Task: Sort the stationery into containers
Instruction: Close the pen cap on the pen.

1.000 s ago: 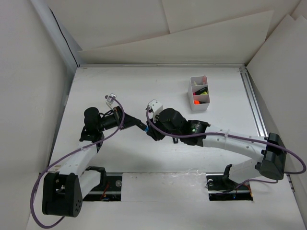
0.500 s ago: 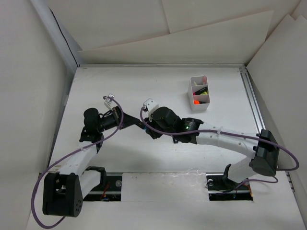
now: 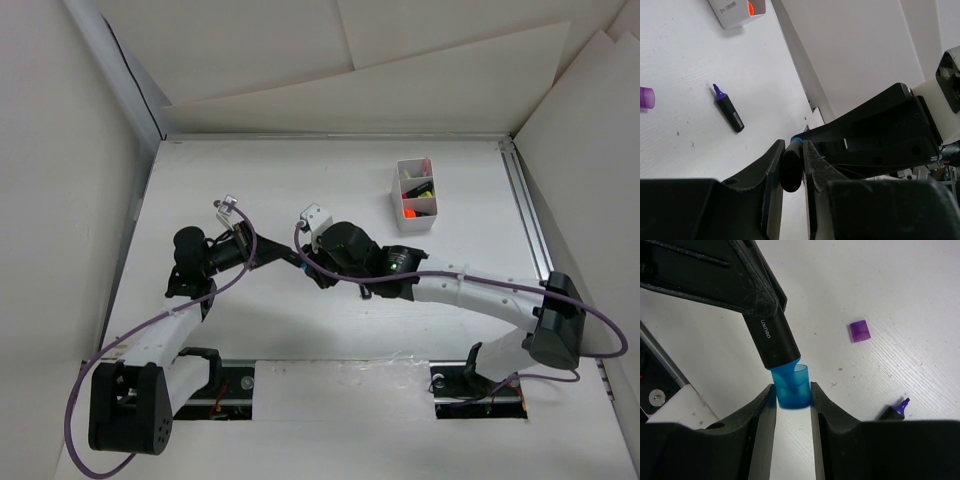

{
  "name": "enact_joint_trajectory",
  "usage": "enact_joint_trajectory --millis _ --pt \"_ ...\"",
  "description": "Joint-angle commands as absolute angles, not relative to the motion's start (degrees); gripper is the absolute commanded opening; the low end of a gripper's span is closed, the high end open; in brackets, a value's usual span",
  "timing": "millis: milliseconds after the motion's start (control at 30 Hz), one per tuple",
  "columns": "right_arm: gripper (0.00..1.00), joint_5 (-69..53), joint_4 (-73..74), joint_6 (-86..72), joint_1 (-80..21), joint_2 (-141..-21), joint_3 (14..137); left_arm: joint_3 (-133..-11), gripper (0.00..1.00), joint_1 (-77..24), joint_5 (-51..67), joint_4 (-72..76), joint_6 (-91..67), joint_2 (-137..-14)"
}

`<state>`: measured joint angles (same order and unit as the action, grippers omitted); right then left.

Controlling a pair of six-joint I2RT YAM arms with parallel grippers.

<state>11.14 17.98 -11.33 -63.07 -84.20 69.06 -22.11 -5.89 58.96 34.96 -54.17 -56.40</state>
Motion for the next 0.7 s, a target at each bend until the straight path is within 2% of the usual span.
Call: enact_joint_trajectory --millis 0,200,400,667 --pt "0.22 14.24 -8.43 -10.55 -61.96 -78.93 75.06 -19.51 0.0 -8.26 70.66 29.97 -53.09 -56.68" --pt "0.22 11.43 -6.16 -7.65 -61.96 -80.41 79.01 -19.51 0.0 -8.26 71.19 29.97 -53.09 -56.69" --pt "0.19 11.94 -2.37 -6.33 -61.96 -89.98 84.63 -20.03 0.0 -8.26 71.72 29.97 -53.61 -56.69" --pt "0.18 13.79 -4.48 -6.33 -61.96 -87.37 85.17 -19.51 0.0 -8.26 72.86 29.97 -53.61 -56.69"
